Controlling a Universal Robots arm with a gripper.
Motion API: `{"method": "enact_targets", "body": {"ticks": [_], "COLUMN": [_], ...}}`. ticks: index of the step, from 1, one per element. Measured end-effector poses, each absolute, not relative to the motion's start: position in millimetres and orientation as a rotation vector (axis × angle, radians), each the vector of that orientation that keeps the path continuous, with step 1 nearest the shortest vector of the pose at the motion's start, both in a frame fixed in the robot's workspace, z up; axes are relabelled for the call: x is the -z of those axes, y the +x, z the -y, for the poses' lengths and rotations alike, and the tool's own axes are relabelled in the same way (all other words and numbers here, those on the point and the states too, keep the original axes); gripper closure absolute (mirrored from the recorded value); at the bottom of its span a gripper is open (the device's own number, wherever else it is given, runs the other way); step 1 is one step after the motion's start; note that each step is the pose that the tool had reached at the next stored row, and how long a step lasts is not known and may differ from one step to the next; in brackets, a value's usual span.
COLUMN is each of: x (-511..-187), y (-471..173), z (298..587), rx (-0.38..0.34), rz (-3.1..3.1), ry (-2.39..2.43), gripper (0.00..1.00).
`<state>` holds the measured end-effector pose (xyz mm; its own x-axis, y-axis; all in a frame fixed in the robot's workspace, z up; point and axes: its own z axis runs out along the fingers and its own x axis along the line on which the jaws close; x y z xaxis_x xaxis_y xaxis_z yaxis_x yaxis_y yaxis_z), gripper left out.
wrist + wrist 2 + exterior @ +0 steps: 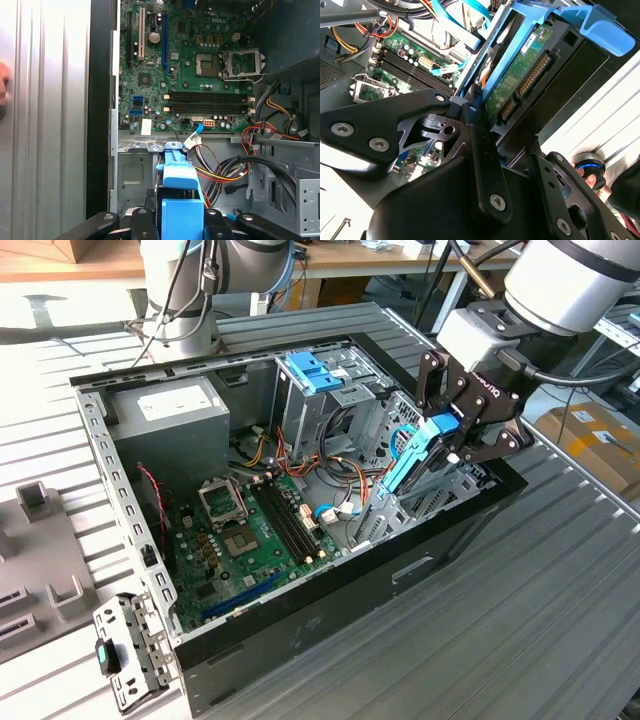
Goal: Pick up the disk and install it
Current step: 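Insert the disk into the insertion slot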
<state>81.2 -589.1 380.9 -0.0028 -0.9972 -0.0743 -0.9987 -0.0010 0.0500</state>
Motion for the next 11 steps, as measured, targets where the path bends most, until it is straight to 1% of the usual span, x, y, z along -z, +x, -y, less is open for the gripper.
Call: {"method": "enact_targets", "body": {"ticks": [9,10,11], "x": [-380.6,-380.6,-380.5], "y": [81.2,81.2,81.2], "z": [589.1,589.1,589.1], "rx": [-0.137,-0.138,-0.137], "rz": [-2.208,-2.208,-2.208], "ry": [-2.206,-2.206,-2.206], "gripper": [0.63,0.56,0.56]}}
